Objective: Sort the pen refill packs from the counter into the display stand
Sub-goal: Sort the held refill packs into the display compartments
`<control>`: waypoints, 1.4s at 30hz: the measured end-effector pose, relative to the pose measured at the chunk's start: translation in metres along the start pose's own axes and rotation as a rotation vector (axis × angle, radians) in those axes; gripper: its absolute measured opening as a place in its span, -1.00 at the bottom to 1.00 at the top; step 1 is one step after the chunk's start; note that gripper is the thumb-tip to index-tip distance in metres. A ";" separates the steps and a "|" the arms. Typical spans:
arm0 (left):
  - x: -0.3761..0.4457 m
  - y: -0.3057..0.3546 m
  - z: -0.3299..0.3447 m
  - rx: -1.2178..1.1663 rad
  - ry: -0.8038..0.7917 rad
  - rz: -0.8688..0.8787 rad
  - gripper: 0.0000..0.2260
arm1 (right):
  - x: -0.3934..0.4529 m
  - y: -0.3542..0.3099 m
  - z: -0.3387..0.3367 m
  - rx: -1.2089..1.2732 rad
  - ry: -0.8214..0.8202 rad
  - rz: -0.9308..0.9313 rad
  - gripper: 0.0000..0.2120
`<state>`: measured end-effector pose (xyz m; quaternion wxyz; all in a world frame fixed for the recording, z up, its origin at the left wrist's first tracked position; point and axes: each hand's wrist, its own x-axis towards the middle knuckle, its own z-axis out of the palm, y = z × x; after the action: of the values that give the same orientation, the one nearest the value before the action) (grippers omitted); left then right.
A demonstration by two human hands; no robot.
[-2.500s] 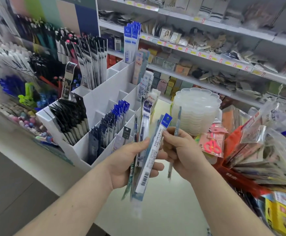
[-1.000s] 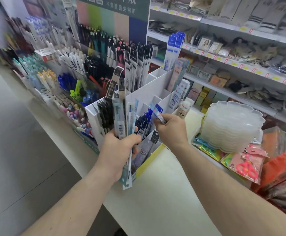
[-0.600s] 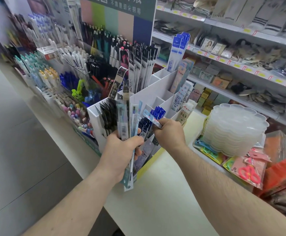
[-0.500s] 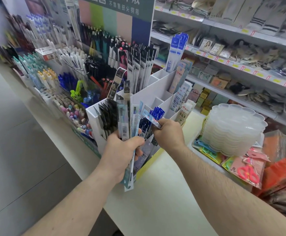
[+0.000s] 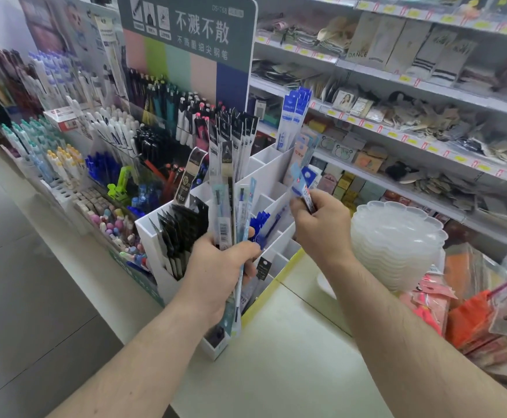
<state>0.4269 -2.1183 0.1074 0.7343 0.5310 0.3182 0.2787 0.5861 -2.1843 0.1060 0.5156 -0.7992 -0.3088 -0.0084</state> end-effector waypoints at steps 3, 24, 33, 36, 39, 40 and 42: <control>0.009 0.012 0.015 -0.040 -0.023 0.005 -0.83 | 0.020 -0.008 -0.017 0.027 0.107 -0.010 -0.64; 0.047 0.039 0.034 -0.158 -0.046 0.034 -0.86 | 0.135 -0.026 -0.002 -0.171 0.219 -0.318 -0.71; 0.047 0.039 0.032 -0.169 -0.030 -0.013 -0.87 | 0.155 -0.030 0.015 -0.460 -0.038 -0.041 -0.68; 0.046 0.038 0.030 -0.154 -0.035 -0.012 -0.87 | 0.164 -0.034 0.019 -0.514 -0.079 -0.001 -0.67; 0.046 0.037 0.029 -0.140 -0.034 -0.009 -0.86 | 0.169 -0.039 0.025 -0.571 -0.131 -0.012 -0.73; 0.046 0.036 0.028 -0.142 -0.034 -0.012 -0.86 | 0.169 -0.041 0.027 -0.580 -0.138 -0.012 -0.73; 0.045 0.037 0.028 -0.143 -0.036 -0.015 -0.86 | 0.169 -0.041 0.029 -0.601 -0.145 -0.010 -0.71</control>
<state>0.4748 -2.0911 0.1412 0.7779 0.4799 0.2881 0.2855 0.6936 -2.0673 0.1821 0.2326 -0.9128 -0.3326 -0.0451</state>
